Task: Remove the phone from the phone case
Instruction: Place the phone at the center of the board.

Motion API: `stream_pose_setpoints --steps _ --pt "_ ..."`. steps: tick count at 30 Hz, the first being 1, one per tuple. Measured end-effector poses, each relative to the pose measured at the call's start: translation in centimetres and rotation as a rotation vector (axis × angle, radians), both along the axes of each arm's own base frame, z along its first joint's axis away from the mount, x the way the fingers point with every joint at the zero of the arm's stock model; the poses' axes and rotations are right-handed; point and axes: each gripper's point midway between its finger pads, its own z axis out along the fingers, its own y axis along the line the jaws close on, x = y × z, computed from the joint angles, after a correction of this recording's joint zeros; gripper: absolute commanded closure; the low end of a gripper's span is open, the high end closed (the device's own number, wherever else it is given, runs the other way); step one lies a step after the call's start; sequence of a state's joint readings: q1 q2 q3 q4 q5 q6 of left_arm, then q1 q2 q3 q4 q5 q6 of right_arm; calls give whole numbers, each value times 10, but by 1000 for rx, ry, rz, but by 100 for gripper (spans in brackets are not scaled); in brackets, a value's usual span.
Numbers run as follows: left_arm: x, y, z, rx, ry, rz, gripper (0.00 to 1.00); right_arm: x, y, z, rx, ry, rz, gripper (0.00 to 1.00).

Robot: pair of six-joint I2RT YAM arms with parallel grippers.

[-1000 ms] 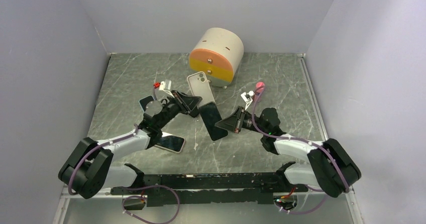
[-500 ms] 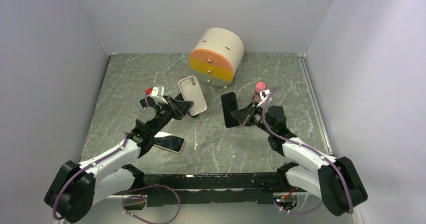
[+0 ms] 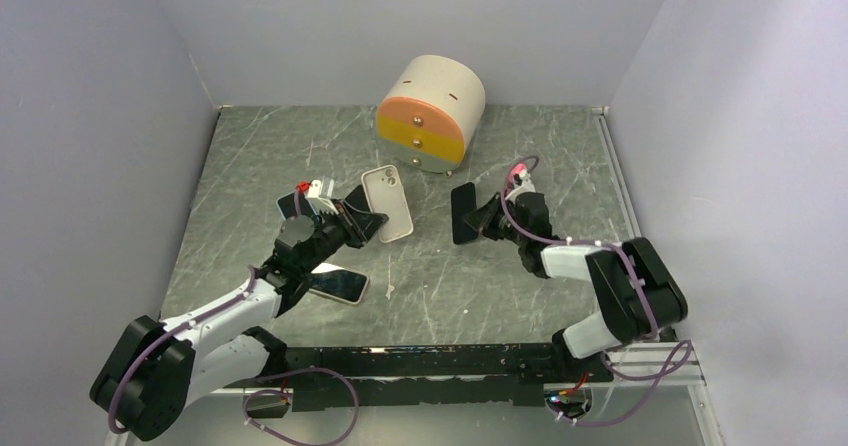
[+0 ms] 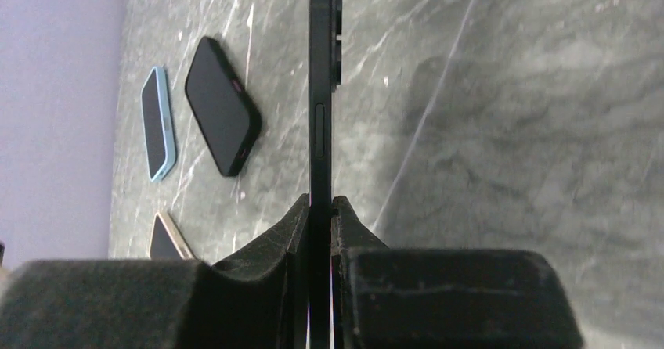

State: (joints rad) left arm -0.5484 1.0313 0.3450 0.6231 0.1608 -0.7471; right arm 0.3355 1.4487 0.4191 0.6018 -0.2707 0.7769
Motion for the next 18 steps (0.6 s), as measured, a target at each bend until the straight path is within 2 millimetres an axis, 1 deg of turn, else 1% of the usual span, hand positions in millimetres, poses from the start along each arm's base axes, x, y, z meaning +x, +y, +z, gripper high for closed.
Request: stream_pose_setpoints --steps 2,4,8,12,16,18 --pt "0 0 -1 1 1 -2 98 12 1 -2 0 2 -6 99" --pt "-1 0 -2 4 3 -4 97 25 3 -6 -1 10 -12 94" --pt "-1 0 -4 9 7 -4 98 40 7 -16 -8 33 -13 90" --pt "-2 1 -5 13 10 -5 98 49 10 -28 -17 60 -3 82" --pt "-3 0 -4 12 9 -11 98 58 14 -30 -22 69 19 73" --pt "-4 0 -5 12 11 -17 97 59 14 -32 -38 75 27 69"
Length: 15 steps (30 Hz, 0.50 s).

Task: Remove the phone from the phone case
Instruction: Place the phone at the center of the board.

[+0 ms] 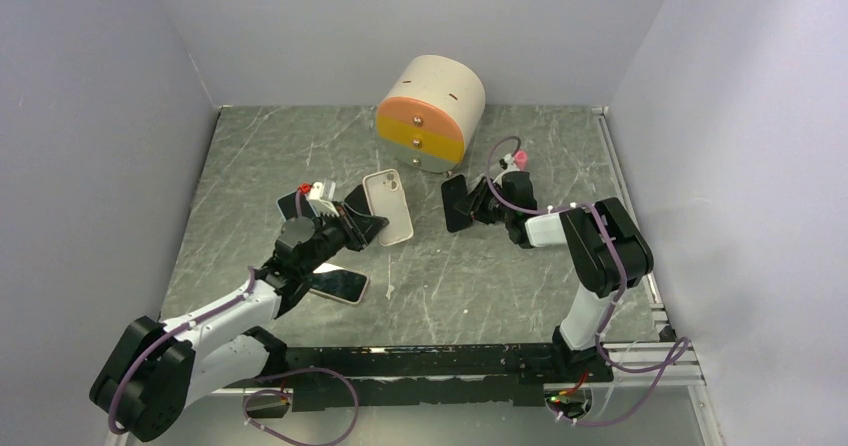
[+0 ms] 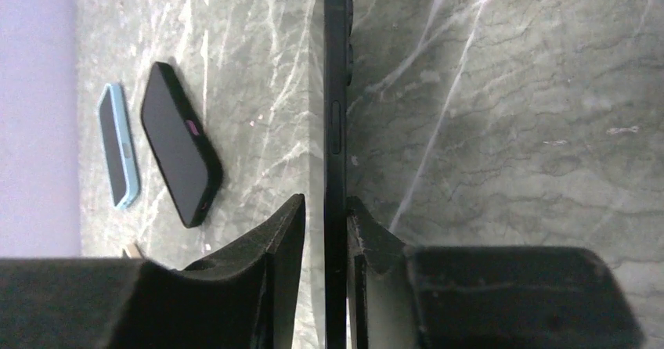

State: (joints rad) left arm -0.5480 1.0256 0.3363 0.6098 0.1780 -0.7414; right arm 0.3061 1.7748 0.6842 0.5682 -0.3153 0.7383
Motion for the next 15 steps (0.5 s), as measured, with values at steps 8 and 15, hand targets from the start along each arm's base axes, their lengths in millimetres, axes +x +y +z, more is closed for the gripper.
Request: stream_pose_setpoints --steps 8,15 --pt "-1 -2 -6 4 15 -12 97 -7 -8 -11 -71 28 12 53" --pt "-1 -2 -7 4 16 -17 97 -14 -15 -8 -125 19 2 43"
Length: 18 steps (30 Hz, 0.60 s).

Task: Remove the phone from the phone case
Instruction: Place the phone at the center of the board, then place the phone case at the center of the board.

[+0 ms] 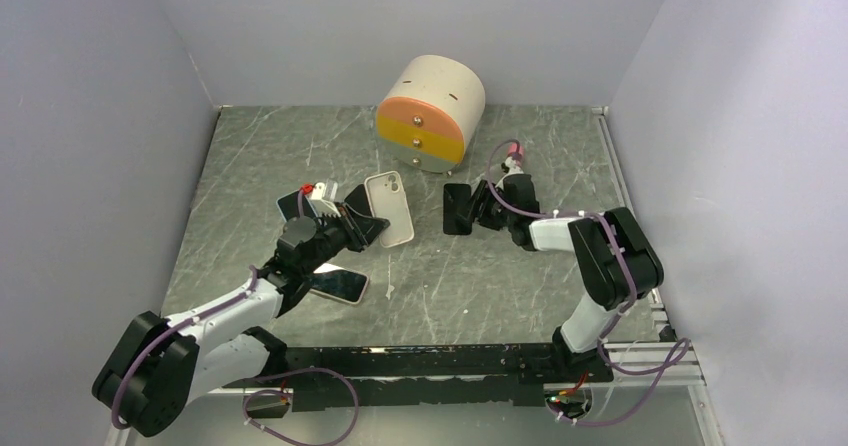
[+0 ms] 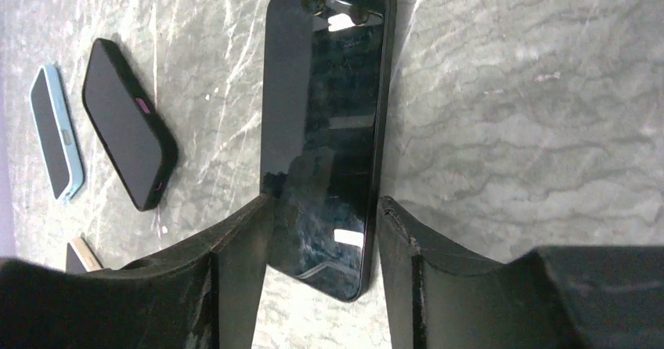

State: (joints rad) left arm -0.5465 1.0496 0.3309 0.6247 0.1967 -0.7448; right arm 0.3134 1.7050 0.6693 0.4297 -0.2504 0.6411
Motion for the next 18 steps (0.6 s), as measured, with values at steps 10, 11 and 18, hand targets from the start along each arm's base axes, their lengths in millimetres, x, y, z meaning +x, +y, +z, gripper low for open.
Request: stream_pose_setpoints --steps 10,11,18 --pt "-1 -3 -12 14 37 -16 97 -20 -5 29 -76 -68 27 27" --pt "-1 -4 -15 16 47 -18 98 -21 -3 36 -79 -87 36 26" --pt "0 -9 -33 13 117 -33 97 -52 37 104 -46 -287 192 26"
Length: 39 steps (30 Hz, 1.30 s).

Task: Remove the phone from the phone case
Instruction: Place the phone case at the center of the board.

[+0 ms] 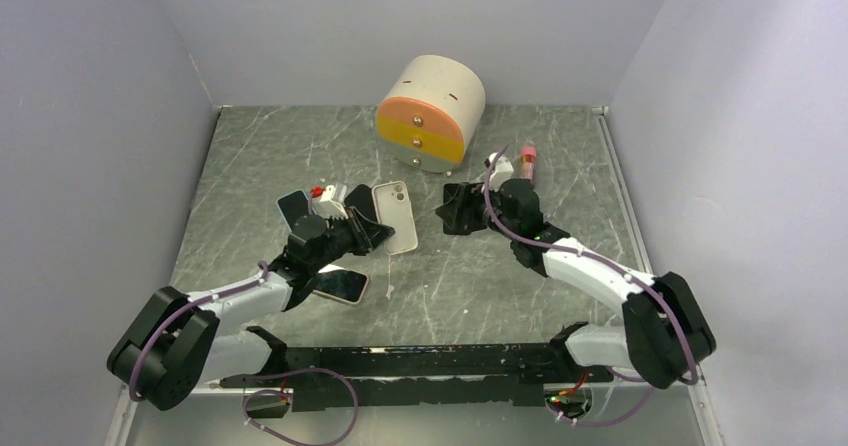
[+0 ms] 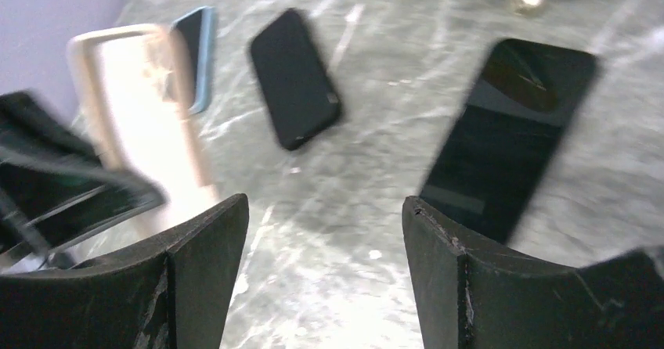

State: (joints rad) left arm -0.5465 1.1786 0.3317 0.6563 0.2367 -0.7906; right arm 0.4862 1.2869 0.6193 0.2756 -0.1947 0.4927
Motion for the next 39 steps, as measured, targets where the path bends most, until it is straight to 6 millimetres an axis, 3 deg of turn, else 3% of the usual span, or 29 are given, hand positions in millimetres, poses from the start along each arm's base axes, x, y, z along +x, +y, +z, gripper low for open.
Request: stream_pose_setpoints --steps 5,10,18,22,30,33,39 --pt "1 -2 0 -14 14 1 97 -37 45 31 42 -93 168 28" --pt "3 -5 10 -41 -1 -5 97 -57 69 32 57 -104 252 36" --pt "-2 -11 16 -77 6 -41 98 -49 78 3 -3 -55 239 53" --pt "-1 -10 17 -85 6 -40 98 -41 79 10 -12 -87 227 65" --pt "0 -12 15 -100 23 -44 97 -35 83 24 -28 -143 244 100" --pt "0 -12 13 -98 27 -43 88 -34 81 21 -51 -146 247 100" --pt "-5 -9 10 -63 31 -49 58 -40 74 10 -127 -127 267 100"
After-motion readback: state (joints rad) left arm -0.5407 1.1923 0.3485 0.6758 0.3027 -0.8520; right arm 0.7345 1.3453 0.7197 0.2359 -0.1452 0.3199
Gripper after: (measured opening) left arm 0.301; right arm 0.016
